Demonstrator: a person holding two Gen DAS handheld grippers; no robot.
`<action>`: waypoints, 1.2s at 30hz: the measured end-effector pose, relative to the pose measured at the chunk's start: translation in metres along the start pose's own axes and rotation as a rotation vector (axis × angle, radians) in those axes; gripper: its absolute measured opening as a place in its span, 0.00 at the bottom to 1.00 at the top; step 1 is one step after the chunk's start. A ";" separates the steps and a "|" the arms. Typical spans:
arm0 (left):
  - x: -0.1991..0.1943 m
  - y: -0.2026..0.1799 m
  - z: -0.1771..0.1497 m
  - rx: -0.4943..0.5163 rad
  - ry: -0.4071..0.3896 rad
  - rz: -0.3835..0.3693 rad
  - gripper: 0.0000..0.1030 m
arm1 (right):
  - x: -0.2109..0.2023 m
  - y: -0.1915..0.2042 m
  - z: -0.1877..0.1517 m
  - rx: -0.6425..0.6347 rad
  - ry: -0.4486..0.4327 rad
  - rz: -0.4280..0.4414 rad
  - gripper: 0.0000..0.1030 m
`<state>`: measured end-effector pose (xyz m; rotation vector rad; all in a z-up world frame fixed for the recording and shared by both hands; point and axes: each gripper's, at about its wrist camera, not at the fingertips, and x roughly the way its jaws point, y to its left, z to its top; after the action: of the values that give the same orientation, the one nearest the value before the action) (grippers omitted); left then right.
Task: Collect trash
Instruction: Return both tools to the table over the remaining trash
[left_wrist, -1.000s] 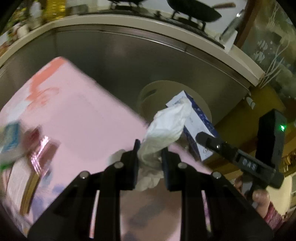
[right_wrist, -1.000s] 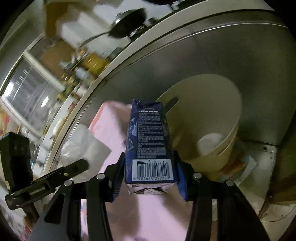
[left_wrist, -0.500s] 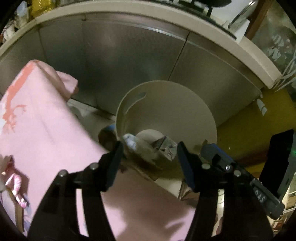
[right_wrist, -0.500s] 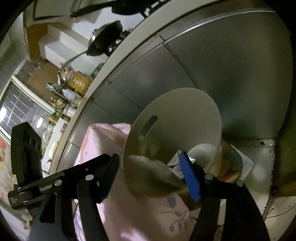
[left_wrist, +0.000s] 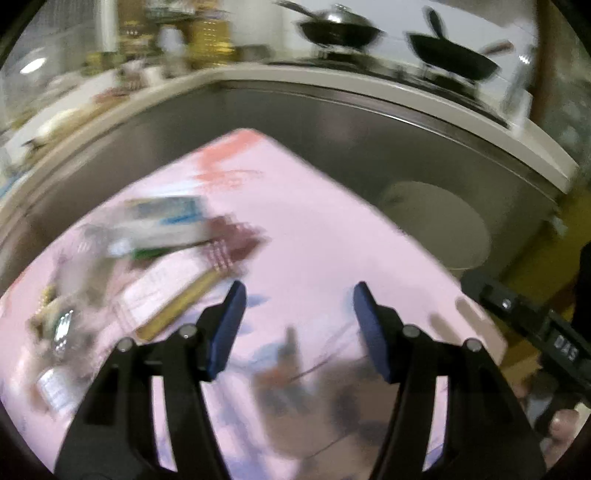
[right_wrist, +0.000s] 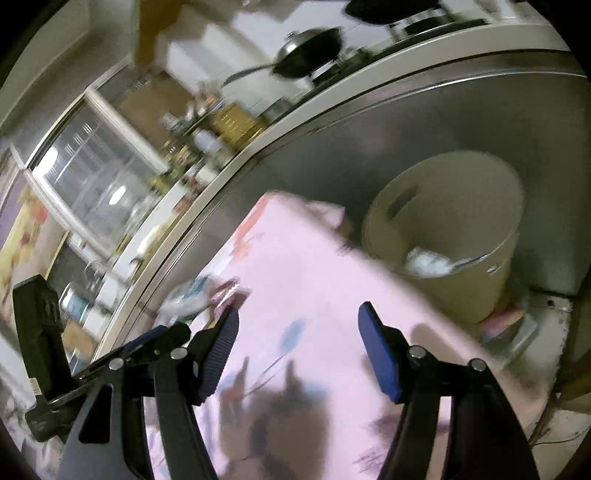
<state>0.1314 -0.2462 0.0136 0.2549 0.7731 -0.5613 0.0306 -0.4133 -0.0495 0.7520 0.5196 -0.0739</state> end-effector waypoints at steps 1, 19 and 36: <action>-0.012 0.017 -0.009 -0.028 -0.018 0.041 0.56 | 0.005 0.013 -0.008 -0.015 0.028 0.019 0.63; -0.095 0.171 -0.105 -0.279 -0.073 0.311 0.62 | 0.045 0.167 -0.110 -0.313 0.287 0.109 0.63; -0.126 0.284 -0.186 -0.475 -0.102 0.246 0.62 | 0.081 0.193 -0.139 -0.391 0.371 0.084 0.63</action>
<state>0.1102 0.1137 -0.0208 -0.1169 0.7404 -0.1464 0.0898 -0.1692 -0.0502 0.4012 0.8265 0.2446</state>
